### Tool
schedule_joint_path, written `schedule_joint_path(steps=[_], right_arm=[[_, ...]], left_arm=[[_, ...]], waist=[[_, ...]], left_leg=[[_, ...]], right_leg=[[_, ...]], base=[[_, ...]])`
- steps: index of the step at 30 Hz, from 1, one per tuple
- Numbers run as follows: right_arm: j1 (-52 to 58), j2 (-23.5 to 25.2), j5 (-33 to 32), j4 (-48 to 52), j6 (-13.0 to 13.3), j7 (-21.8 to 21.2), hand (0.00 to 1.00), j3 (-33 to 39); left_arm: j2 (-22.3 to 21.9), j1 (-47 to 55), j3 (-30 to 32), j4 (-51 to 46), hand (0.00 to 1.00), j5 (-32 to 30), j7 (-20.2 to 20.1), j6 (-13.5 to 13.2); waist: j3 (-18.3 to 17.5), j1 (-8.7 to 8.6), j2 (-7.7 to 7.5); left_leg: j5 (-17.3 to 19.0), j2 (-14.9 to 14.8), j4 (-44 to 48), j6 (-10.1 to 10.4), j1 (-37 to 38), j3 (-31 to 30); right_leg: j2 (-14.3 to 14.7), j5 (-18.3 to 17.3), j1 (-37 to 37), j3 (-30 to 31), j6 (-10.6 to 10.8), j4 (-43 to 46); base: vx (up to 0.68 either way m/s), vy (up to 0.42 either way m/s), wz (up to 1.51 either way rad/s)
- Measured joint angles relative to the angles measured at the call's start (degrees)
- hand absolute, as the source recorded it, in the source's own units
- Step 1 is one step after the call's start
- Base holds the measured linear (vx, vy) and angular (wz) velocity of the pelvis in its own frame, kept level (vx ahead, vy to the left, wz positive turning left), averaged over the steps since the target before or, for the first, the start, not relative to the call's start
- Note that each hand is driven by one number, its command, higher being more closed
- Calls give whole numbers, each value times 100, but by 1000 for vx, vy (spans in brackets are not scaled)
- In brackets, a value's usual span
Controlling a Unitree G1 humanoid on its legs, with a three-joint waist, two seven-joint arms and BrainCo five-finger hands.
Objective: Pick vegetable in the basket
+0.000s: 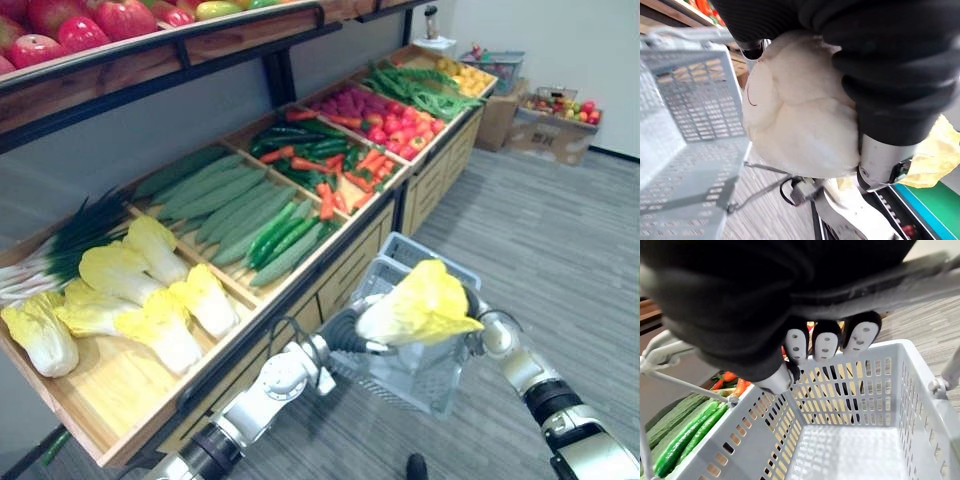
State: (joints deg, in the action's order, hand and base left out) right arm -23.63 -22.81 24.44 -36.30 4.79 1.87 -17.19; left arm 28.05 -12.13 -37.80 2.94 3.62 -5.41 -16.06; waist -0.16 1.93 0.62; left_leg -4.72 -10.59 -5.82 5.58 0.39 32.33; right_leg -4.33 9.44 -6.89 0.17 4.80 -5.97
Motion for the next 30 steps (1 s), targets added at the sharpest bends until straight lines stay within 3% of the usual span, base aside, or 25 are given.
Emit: schedule_joint_path(steps=[6, 12, 20, 30], right_arm=[[3, 0, -89, 218, 1, -130, 100, -229], [13, 3, -88, 290, 4, -236, 100, -357], [160, -80, -83, 411, 17, -411, 100, -355], [164, -179, -84, 412, 140, -512, 100, -379]], left_arm=[[42, -333, -423, 31, 100, -275, -2, -9], [-238, -554, -498, 653, 100, -1073, 21, -7], [-465, -687, -414, 1751, 100, -2481, 192, -5], [-472, -842, 44, 2921, 100, -3647, 539, 30]], waist=[[12, 5, 12], [23, -13, 20], [89, -33, 59], [210, -65, 46]], left_leg=[[14, -5, 1, 41, 2, 40], [46, -2, 1, 60, 25, 100], [89, 3, 0, 40, 60, 163], [65, 6, 2, 52, 68, 224]], right_leg=[[-5, -4, 0, -17, -5, 1], [-8, -16, 2, -2, -2, 2], [-7, -40, 1, 37, 0, 7], [19, -37, -71, 166, -1, 18]], base=[[44, -13, 0], [25, -9, -3], [2, -7, -2], [5, -11, -4]])
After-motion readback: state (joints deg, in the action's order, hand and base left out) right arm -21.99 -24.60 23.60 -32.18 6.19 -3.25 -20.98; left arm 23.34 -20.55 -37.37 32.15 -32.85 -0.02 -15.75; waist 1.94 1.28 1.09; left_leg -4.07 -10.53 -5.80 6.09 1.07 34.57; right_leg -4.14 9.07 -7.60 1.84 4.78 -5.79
